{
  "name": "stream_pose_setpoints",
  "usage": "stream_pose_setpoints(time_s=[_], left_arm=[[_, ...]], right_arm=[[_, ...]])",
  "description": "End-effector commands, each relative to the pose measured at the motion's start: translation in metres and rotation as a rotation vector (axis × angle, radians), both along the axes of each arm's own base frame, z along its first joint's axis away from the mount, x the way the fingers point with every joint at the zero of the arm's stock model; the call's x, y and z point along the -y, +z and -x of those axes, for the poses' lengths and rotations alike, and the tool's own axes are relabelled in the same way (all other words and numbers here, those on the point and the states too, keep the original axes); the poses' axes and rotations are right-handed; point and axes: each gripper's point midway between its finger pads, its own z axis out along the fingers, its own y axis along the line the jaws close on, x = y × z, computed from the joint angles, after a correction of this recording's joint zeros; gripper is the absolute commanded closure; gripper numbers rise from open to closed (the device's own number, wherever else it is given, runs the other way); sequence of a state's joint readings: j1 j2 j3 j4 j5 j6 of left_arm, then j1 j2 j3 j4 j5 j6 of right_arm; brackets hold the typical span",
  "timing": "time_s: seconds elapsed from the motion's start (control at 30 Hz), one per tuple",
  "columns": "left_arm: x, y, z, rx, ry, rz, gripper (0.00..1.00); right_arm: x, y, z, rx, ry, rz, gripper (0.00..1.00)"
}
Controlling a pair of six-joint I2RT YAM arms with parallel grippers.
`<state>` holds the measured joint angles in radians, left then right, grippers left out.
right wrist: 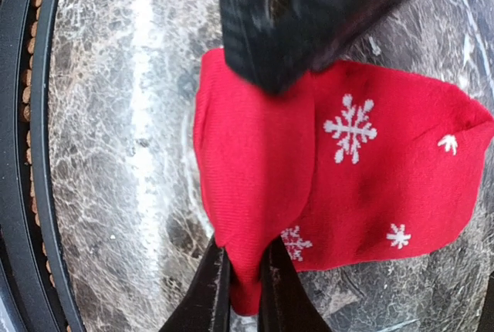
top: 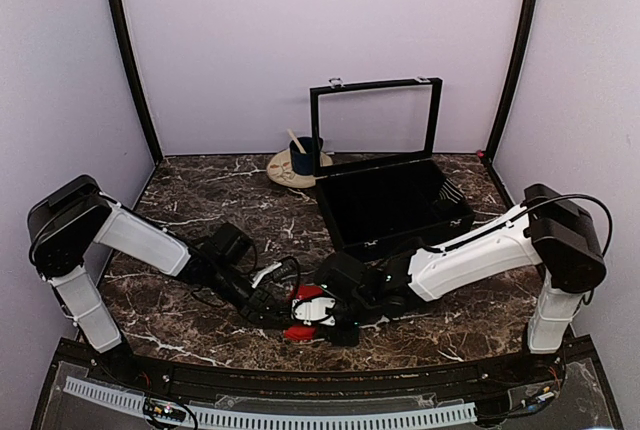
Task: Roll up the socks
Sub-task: Roll the sock at the center of the board.
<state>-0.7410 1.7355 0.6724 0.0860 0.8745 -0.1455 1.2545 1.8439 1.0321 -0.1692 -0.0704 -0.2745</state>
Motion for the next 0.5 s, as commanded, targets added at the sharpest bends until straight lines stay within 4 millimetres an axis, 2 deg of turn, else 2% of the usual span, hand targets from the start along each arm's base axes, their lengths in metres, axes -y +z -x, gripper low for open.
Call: stream_pose_setpoints(time_s=[0.0,0.3,0.47], left_arm=[[-0.021,-0.015,-0.018,0.07,0.137,-0.119,0.6],[-0.032,-0.004,-0.037,0.199,0.235,-0.137,0.56],[-0.037,0.011,-0.045,0.284,0.295,-0.106,0.56]], right_arm=[[0.014,-0.012,0.002,-0.109,-0.028,0.05,1.0],[0.014,-0.02,0.011,-0.371,-0.035,0.087,1.0],[0.011,-0.022,0.012,-0.506,-0.05,0.106,1.0]])
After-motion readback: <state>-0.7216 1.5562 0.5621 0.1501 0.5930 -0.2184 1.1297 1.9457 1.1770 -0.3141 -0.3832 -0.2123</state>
